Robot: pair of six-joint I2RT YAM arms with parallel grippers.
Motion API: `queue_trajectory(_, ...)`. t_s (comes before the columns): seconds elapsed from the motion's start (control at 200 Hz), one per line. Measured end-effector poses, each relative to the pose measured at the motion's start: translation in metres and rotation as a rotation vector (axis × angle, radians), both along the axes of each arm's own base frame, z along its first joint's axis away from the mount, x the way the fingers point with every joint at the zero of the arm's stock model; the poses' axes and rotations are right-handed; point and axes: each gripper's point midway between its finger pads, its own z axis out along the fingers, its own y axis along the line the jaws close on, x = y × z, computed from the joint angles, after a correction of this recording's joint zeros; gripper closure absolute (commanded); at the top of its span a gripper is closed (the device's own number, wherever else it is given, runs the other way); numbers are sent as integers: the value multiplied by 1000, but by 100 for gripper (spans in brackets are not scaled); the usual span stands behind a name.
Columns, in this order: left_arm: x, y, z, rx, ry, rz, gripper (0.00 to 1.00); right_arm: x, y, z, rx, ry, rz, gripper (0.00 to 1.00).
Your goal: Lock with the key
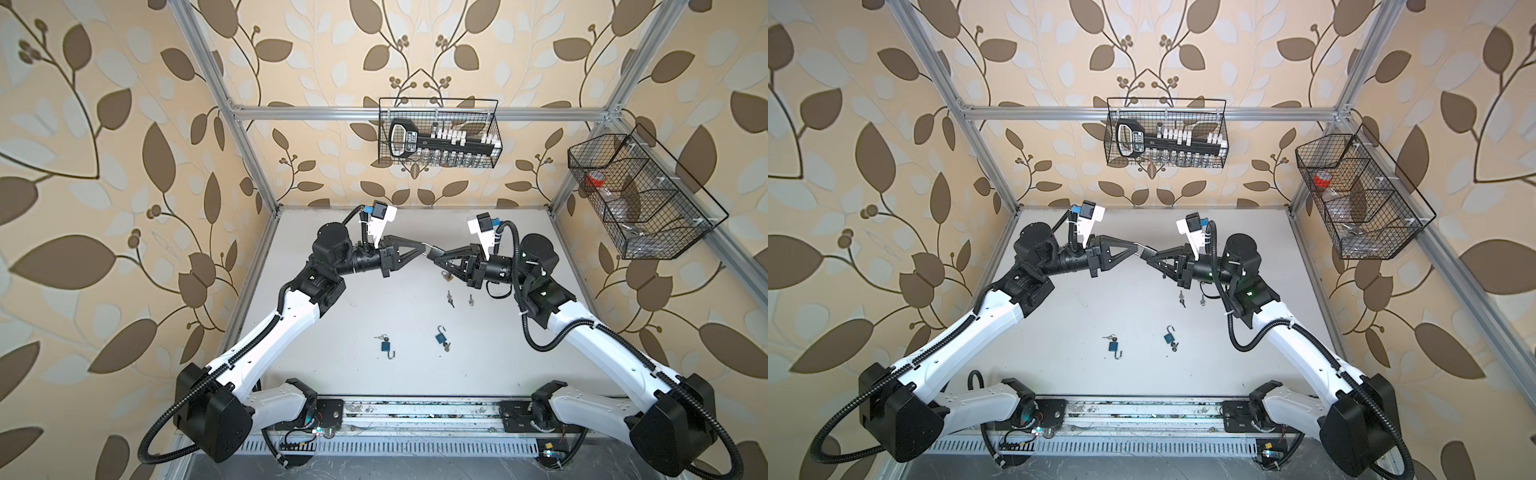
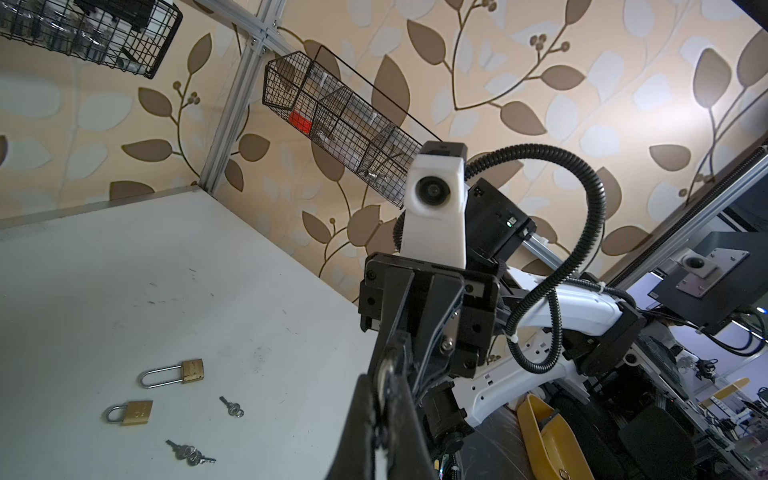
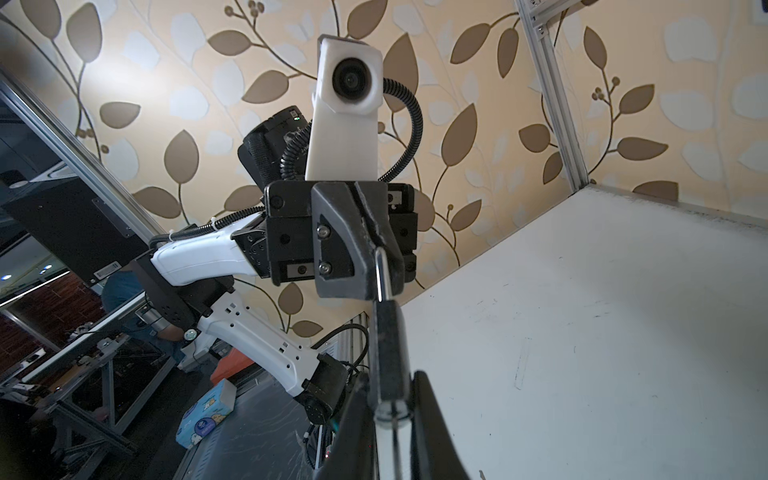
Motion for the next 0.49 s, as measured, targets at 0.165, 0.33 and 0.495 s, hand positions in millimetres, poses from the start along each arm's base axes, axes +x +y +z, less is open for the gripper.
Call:
queue_trajectory(0.165,-1,-2,2,-5,-25,-17,100,-2,-5,6,22,68,59,100)
queue_trajectory(0.33,-6,-3,4,-8,-40,-49,100,-7,-7,10,41,115,106,100)
queue_trajectory(0.495,-10,-4,6,-13,-53,-72,100,-11,-8,14,53,143,133,100)
